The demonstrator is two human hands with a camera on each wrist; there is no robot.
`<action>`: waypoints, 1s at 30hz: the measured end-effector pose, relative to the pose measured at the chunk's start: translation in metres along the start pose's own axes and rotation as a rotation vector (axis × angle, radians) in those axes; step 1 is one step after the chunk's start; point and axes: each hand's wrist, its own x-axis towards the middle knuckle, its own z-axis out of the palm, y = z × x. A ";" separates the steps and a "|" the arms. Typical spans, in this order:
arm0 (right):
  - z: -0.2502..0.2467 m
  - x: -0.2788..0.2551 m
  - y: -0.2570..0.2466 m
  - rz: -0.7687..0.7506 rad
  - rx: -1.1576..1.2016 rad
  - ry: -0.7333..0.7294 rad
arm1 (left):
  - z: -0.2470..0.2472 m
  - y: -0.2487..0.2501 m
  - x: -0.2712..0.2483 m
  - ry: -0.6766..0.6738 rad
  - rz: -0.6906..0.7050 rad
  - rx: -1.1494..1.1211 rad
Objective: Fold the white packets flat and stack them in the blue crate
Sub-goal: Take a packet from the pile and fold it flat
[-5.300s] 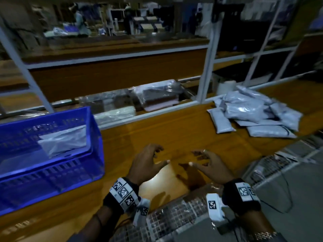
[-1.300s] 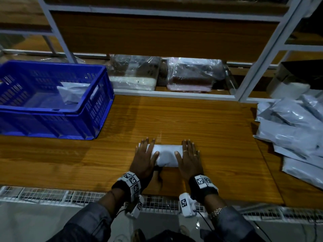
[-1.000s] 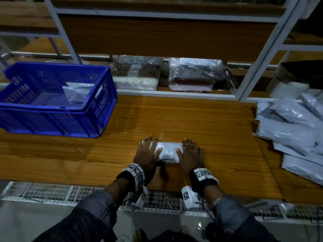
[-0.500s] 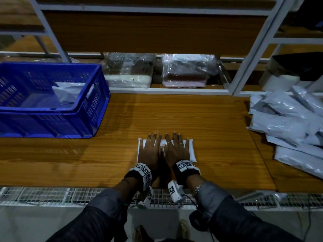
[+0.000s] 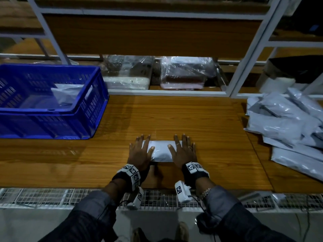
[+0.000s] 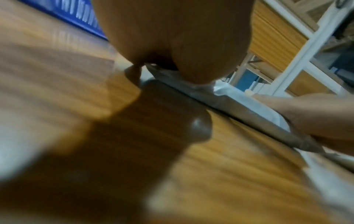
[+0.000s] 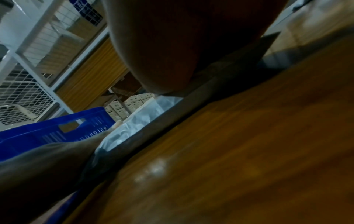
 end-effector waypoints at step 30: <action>0.001 0.003 -0.014 -0.130 -0.105 -0.057 | 0.006 0.020 0.012 -0.073 0.074 0.013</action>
